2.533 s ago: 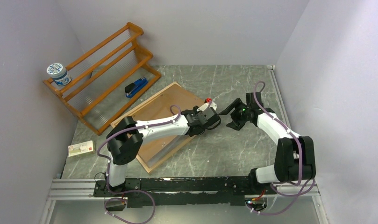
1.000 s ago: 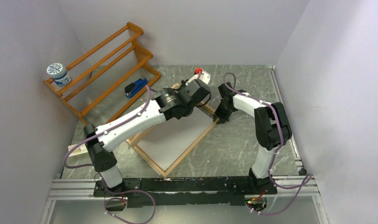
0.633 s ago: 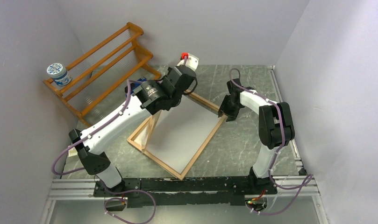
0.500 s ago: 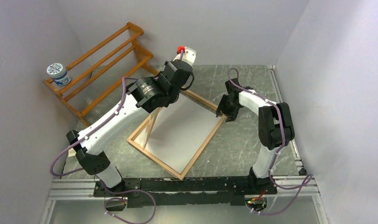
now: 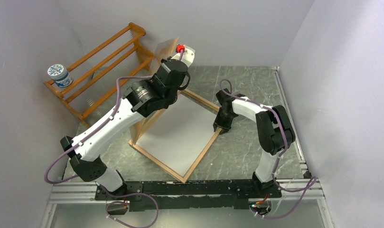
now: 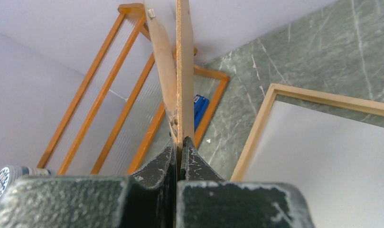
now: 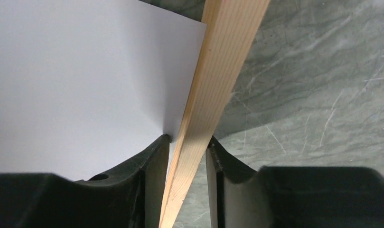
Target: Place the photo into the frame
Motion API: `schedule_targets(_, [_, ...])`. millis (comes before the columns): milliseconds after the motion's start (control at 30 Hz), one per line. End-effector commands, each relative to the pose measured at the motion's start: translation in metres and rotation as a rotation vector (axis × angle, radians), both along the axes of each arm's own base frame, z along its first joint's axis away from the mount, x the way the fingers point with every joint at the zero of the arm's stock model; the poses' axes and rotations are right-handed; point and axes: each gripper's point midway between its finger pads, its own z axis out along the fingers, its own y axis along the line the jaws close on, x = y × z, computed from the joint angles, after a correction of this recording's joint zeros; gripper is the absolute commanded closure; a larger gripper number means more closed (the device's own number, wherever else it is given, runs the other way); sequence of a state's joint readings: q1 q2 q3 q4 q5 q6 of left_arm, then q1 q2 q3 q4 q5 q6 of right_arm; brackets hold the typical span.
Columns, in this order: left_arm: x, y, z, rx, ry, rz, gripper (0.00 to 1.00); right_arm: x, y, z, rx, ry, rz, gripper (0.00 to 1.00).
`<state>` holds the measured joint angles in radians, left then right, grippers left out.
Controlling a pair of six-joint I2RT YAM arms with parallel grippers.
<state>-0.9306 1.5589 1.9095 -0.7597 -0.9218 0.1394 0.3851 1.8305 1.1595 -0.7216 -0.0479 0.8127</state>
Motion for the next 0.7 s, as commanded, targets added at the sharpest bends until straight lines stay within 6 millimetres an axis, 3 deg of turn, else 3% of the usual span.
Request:
schedule_targets(0, [-0.005,0.034,0.038,-0.033,-0.102,0.078,0.97,0.003,-0.002,0.02,-0.011,-0.037,-0.043,0.66])
schedule_targets(133, [-0.002,0.04,0.026,-0.037,-0.073,0.088,0.97,0.006,0.003,0.054,0.033,-0.094,-0.023,0.76])
schedule_targets(333, [0.007,0.05,0.007,-0.029,-0.034,0.112,0.97,0.014,0.009,0.089,0.078,-0.16,-0.006,0.92])
schedule_targets(467, [0.012,0.056,-0.002,-0.014,-0.018,0.121,0.97,0.023,0.007,0.097,0.064,-0.192,0.002,0.99])
schedule_targets(667, [0.016,0.053,-0.022,-0.003,0.028,0.102,0.98,0.025,-0.001,0.098,0.055,-0.202,0.0,1.0])
